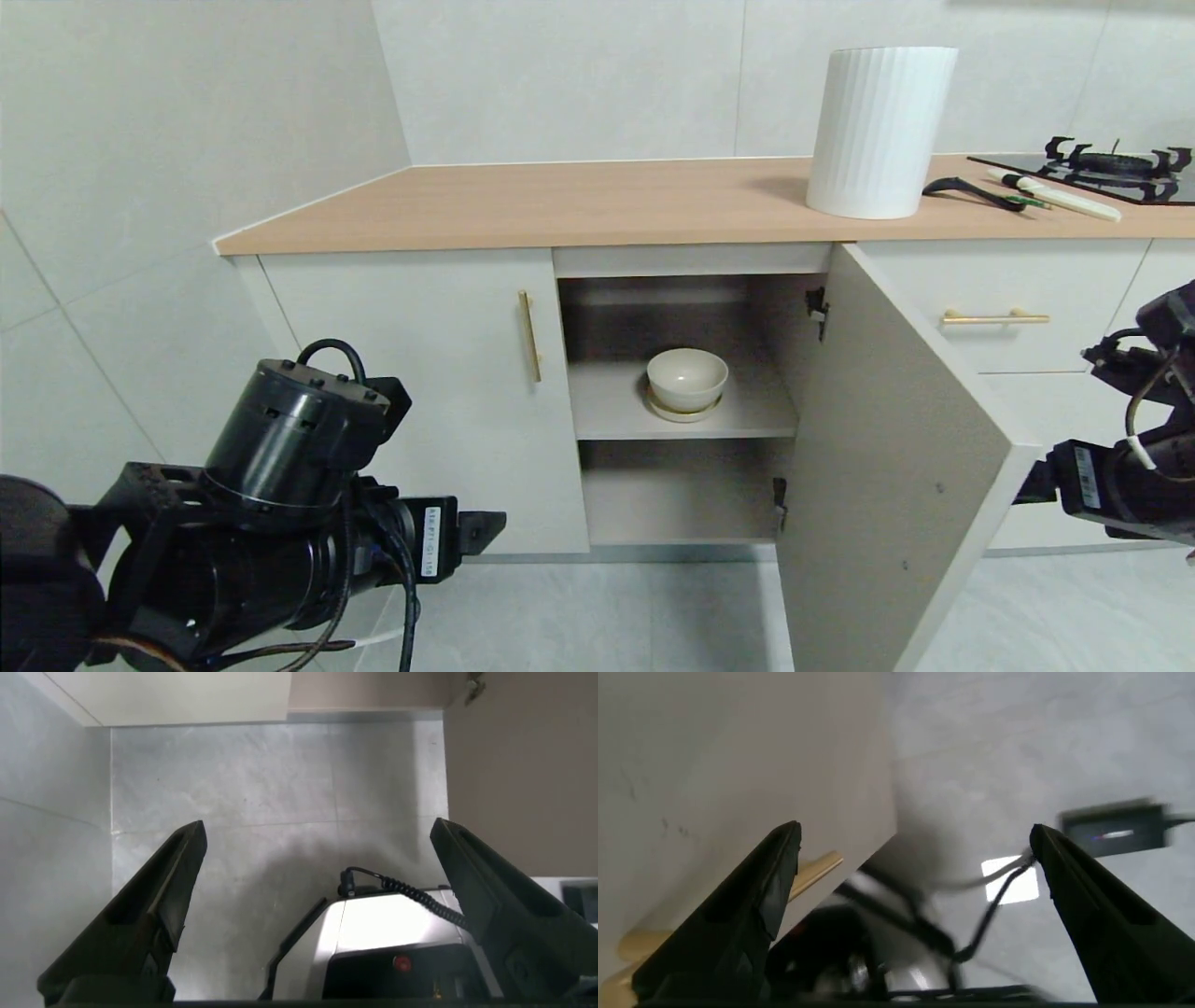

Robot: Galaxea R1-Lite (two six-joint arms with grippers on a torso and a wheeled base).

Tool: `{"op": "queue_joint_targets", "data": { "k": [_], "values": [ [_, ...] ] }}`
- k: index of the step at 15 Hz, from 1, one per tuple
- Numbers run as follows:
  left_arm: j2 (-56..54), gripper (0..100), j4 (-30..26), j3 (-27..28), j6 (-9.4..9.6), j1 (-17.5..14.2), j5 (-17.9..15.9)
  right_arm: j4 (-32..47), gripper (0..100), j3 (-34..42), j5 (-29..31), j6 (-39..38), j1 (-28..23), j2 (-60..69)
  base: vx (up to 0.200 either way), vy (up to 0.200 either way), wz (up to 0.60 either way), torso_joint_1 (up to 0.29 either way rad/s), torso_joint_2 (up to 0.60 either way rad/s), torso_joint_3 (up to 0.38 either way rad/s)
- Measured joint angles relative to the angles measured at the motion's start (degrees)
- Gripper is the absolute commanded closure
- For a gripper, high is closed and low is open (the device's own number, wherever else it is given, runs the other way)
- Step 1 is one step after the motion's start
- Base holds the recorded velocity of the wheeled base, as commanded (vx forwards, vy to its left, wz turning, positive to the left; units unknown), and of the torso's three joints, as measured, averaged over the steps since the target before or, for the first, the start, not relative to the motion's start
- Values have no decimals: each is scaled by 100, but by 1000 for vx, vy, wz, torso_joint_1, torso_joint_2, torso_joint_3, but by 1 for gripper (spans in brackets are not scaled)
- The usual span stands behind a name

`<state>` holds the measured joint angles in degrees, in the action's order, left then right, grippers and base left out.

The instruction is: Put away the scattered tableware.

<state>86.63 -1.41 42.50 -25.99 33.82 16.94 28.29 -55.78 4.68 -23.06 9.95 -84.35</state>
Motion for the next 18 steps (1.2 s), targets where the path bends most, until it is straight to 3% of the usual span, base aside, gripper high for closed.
{"op": "queue_joint_targets", "data": {
  "k": [3,6,10,14,18],
  "values": [
    [-2,0,-2,-5,-1,0,-1,-273,0,48,-6,-422,573,-234,0,0,0,0,0,0],
    [-11,0,-2,-5,-1,17,-1,-1281,0,407,7,-597,1028,-418,0,0,0,0,0,0],
    [-29,0,0,-5,-1,38,-1,-1708,0,562,13,-595,1248,-680,0,0,0,0,0,0],
    [-46,0,0,-5,-1,46,7,-2748,0,542,-4,-542,1497,-1006,0,0,0,0,0,0],
    [-96,0,0,2,-4,41,7,-2898,0,-16,-105,-156,1651,-1554,0,0,0,0,0,0]
  ]
}}
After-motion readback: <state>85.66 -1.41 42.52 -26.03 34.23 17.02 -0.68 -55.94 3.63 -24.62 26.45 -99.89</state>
